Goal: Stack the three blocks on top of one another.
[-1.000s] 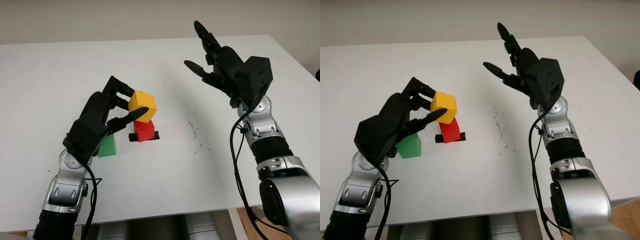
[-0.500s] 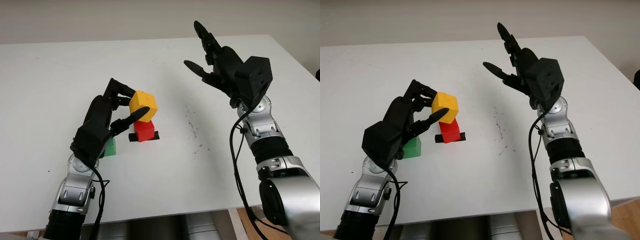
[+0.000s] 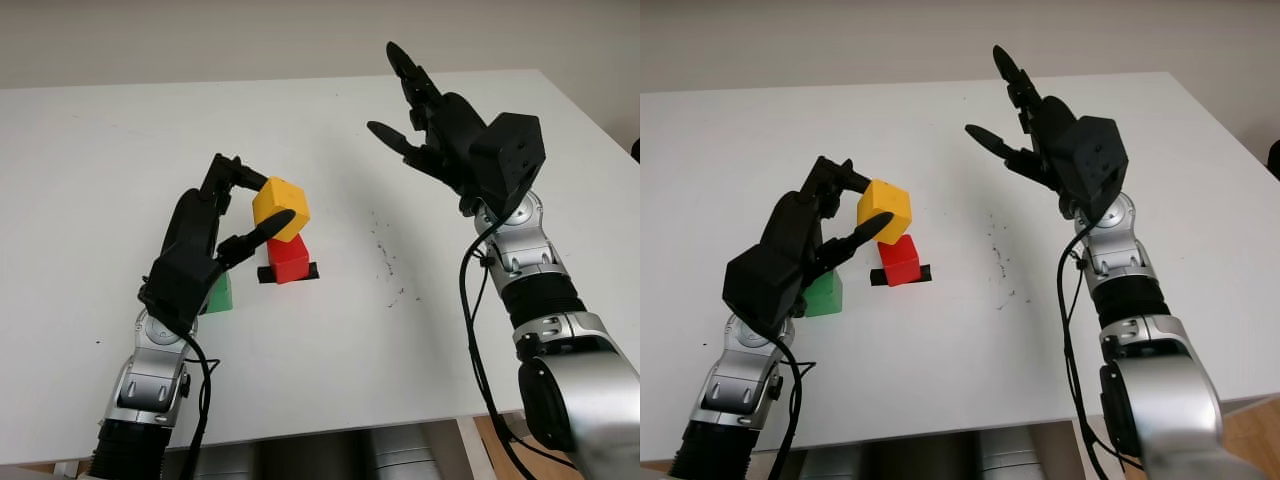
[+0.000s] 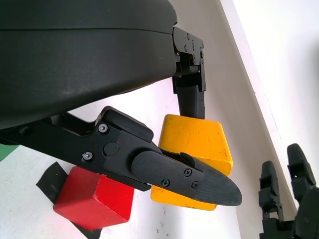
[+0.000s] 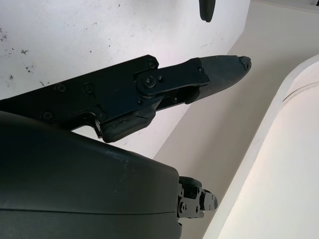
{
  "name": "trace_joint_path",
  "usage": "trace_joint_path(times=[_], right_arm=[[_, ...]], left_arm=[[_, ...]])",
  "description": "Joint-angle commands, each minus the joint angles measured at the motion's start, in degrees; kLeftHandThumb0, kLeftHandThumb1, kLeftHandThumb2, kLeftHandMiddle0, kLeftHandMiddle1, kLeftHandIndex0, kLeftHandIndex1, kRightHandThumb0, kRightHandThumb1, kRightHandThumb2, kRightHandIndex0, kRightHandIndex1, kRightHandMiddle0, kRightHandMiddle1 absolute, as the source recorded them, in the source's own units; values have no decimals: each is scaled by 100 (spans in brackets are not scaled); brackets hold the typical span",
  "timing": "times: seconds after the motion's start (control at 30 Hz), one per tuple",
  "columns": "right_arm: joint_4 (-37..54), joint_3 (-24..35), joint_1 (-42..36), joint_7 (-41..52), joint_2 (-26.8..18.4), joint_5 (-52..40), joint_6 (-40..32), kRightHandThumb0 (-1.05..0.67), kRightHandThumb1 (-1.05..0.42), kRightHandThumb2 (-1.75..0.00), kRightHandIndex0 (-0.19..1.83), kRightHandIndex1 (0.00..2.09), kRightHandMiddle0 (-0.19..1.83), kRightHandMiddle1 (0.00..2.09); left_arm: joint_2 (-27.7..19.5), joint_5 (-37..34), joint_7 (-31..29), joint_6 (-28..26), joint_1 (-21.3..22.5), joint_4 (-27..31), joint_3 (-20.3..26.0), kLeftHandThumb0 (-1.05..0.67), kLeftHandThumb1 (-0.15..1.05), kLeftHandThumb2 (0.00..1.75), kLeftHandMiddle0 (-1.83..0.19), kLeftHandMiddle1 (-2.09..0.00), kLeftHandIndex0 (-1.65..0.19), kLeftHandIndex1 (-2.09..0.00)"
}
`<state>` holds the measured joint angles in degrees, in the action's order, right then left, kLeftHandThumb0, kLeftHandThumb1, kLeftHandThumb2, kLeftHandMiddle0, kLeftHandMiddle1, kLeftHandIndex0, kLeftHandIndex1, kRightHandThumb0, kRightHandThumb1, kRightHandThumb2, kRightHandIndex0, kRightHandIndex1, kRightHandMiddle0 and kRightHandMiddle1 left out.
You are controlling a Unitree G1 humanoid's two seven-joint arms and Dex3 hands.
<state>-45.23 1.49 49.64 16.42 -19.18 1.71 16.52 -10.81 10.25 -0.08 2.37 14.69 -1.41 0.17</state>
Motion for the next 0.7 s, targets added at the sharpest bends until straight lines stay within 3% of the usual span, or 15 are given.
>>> trace_joint_path(times=[0.0,0.27,0.67], right_arm=[[41,34,22,-6,-4,-15,10,-80,-105,-18,-17,6,1,6],[20,46,34,41,-8,-40,24,-80,-105,-18,-17,5,1,5],[56,48,23,69,-31,-26,-21,-80,-105,-18,-18,5,1,5]], left_arm=[[45,14,43,72,-29,-58,-28,-37,105,12,-1,-4,-31,-174],[236,-100,116,166,-15,-386,-24,-35,105,12,1,-5,-30,-175],[505,-2,534,726,227,-1432,-118,-37,105,16,1,-5,-23,-174]])
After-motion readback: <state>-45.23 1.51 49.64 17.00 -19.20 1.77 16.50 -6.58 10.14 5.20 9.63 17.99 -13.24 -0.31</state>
